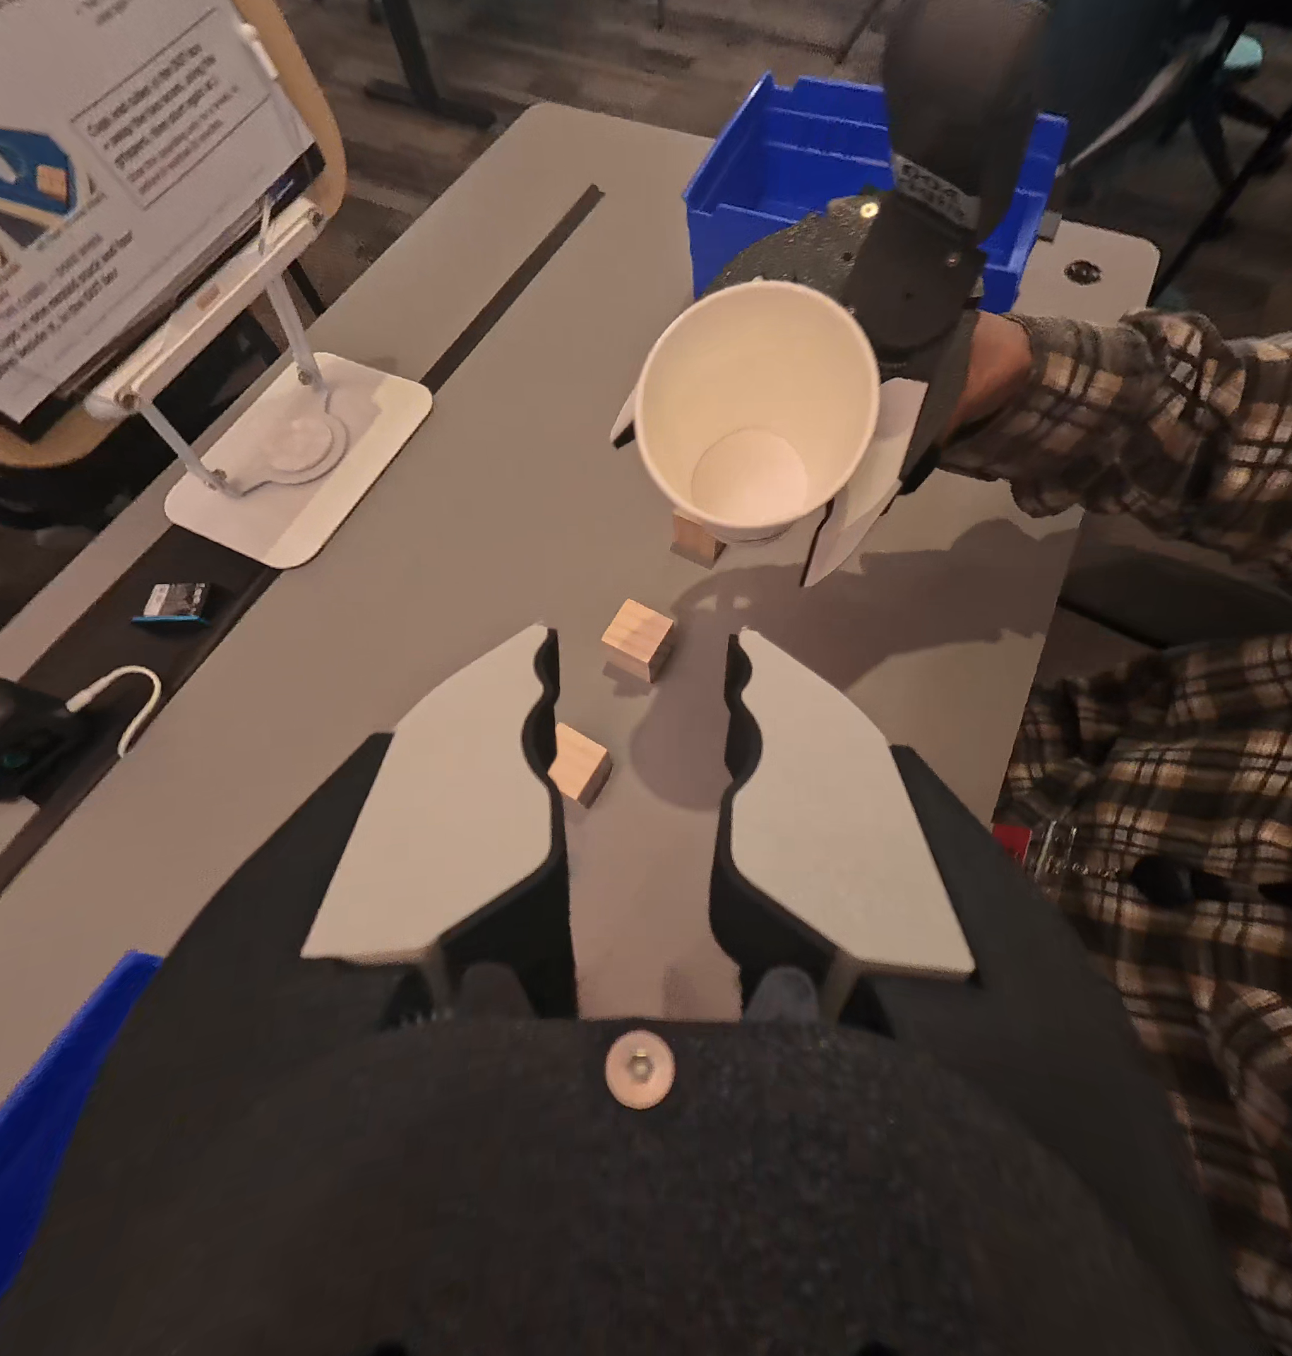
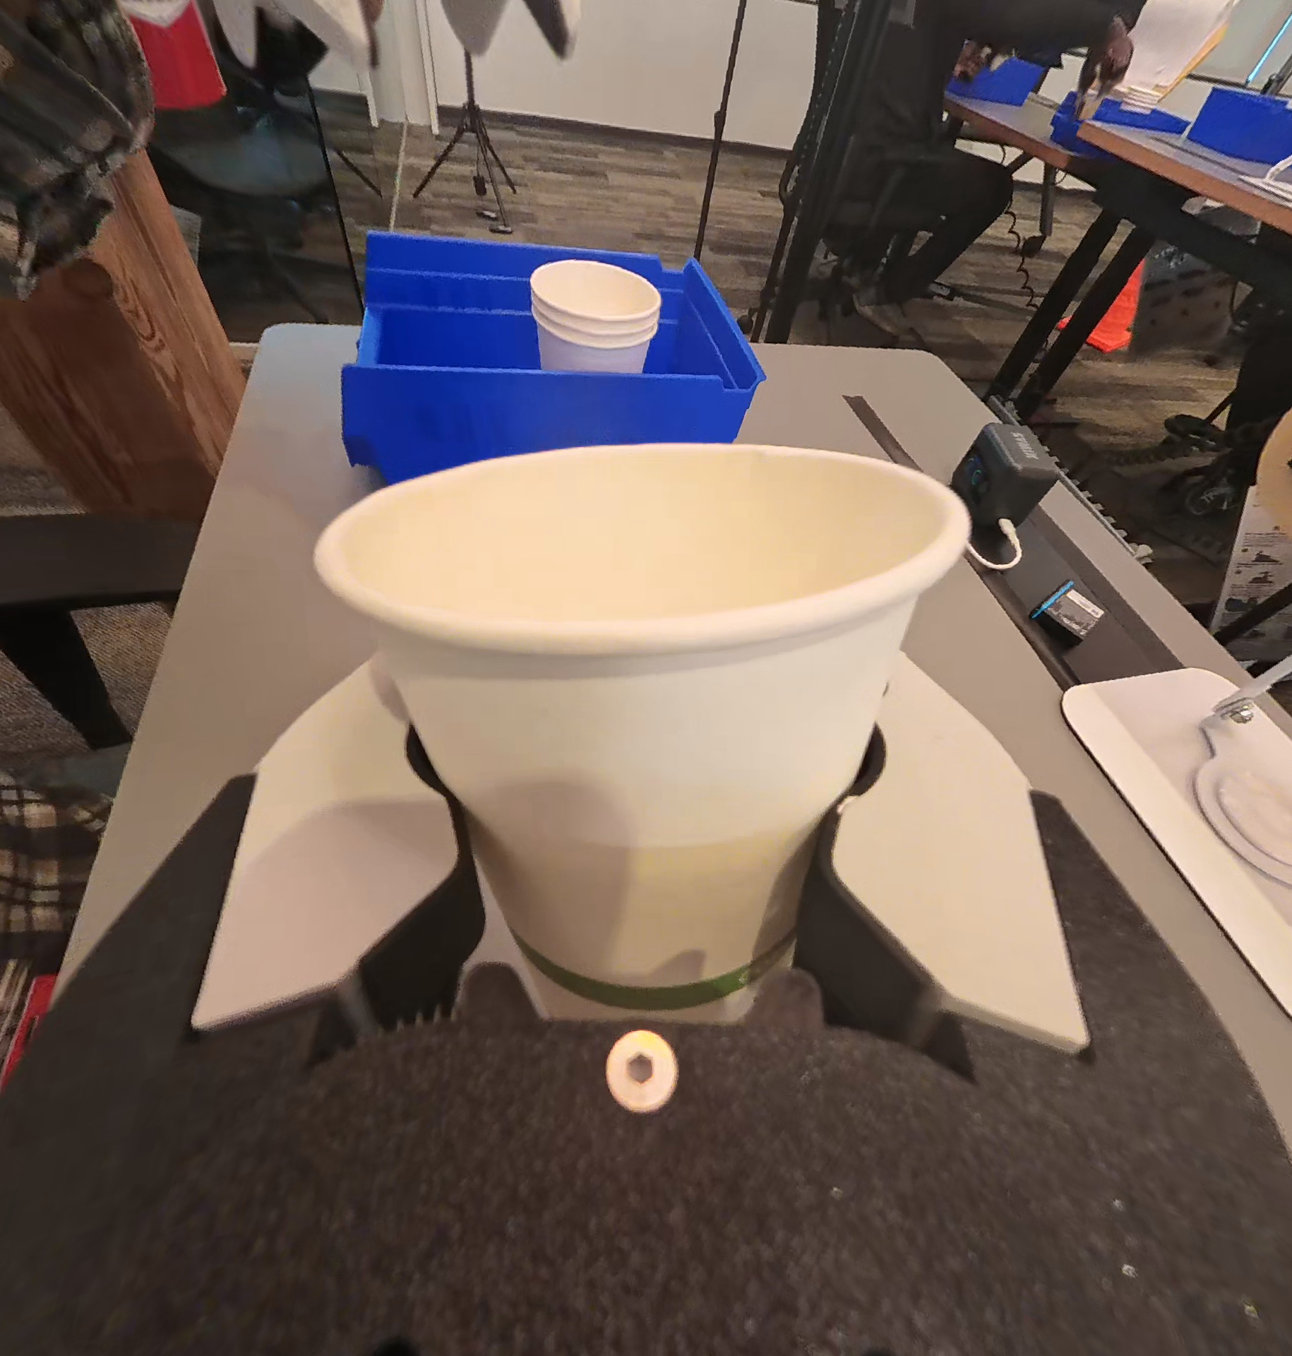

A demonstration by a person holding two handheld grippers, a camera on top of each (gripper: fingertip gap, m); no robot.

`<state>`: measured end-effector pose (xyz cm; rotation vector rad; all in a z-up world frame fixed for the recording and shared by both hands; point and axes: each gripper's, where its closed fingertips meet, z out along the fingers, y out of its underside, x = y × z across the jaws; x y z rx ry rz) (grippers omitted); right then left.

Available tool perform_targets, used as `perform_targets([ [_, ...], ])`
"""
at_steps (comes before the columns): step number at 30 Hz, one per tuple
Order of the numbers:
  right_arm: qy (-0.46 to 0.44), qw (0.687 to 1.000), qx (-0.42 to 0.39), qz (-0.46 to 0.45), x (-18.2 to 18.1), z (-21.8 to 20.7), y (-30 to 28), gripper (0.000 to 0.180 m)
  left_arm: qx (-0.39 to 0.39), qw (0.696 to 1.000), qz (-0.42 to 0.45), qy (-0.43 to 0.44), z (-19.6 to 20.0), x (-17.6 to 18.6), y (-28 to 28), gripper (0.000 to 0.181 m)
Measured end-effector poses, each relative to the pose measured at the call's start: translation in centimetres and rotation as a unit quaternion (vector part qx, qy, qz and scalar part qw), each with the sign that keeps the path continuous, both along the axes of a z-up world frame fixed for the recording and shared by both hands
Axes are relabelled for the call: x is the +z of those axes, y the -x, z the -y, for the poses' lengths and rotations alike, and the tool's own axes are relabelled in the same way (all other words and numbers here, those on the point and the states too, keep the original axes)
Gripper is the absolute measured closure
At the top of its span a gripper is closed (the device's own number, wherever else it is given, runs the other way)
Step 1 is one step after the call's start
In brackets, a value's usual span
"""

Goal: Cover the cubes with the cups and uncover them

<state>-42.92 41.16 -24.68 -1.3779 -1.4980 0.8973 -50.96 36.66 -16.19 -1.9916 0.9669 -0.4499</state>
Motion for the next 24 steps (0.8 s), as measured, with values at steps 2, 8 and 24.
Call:
perform_targets([
  [2,-0.015,1.0,0.003,0.006,0.1,0.0,0.0,0.071,0.017,1.0,0.023,0.013,-0.2,-0.8,0.7,0.136],
  [8,-0.06,0.997,0.02,0.032,0.3,0.4,0.6,0.071,0.047,0.994,0.089,0.049,-1.7,-2.6,0.8,0.132],
  [24,-0.137,0.988,0.031,0.068,-0.2,1.3,4.1,0.07,0.017,0.949,0.24,0.202,-4.1,-5.3,-3.8,0.158],
])
